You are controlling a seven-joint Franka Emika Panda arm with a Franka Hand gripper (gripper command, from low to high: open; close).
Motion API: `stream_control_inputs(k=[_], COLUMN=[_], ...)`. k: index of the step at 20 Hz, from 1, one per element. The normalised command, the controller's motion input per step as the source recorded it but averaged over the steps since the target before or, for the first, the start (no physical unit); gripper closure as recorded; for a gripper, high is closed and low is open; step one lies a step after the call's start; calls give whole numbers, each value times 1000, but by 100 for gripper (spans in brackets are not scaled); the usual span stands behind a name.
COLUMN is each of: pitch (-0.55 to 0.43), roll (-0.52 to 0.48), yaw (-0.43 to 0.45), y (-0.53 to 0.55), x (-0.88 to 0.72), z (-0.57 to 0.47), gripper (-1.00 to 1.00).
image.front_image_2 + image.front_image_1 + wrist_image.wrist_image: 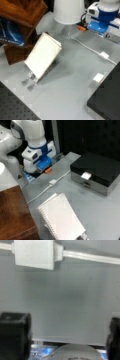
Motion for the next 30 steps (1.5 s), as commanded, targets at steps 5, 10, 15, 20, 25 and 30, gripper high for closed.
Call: stream_control_inputs(k=[5, 10, 15, 20, 25, 30], pitch=[-97, -59, -67, -104, -108, -189], roll=[92, 109, 101, 62, -1, 47], yaw=[-12, 15, 48, 90, 93, 57], y=[145, 180, 151, 56, 40, 26], x=[-155, -98, -51, -74, -151, -221], z=[-240, -358, -313, -256, -302, -298], gripper=[100, 100, 100, 100, 100, 100])
